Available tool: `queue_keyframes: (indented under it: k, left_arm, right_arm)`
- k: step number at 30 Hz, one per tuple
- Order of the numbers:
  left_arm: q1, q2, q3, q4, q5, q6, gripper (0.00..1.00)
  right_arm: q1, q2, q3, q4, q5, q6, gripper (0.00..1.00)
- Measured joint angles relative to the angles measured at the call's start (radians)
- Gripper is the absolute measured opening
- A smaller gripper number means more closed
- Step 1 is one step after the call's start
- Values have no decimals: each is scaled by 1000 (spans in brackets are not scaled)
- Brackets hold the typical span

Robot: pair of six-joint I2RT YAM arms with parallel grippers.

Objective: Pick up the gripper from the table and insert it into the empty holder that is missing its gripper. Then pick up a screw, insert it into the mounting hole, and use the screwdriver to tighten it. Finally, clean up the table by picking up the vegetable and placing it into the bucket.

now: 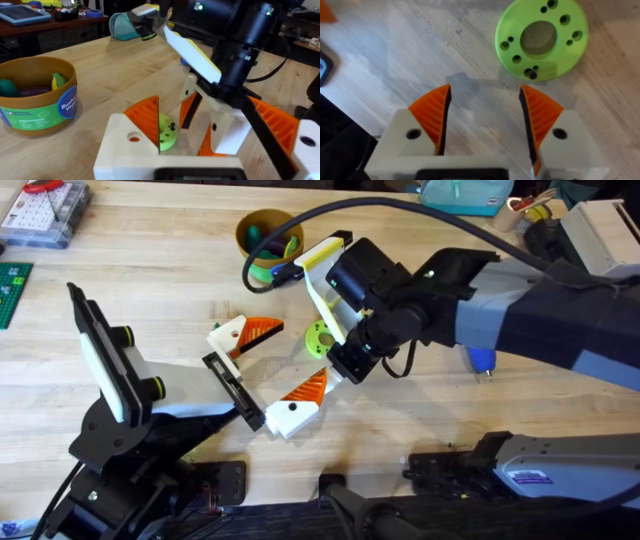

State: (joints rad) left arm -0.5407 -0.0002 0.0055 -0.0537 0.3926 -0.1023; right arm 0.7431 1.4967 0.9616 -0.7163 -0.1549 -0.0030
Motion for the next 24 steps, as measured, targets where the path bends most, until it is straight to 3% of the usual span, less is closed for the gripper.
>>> queue_keyframes:
  k: [7, 15, 24]
  left_arm:
    - [0, 0, 0, 0, 0, -3, 993]
    - [0, 0, 0, 0, 0, -3, 993]
    - [0, 0, 0, 0, 0, -3, 993]
  right_arm:
    - [-5, 0, 8, 5, 5, 24, 760]
    - [-74, -23, 40, 40, 9, 40, 760]
    - [-79, 43, 40, 43, 9, 42, 760]
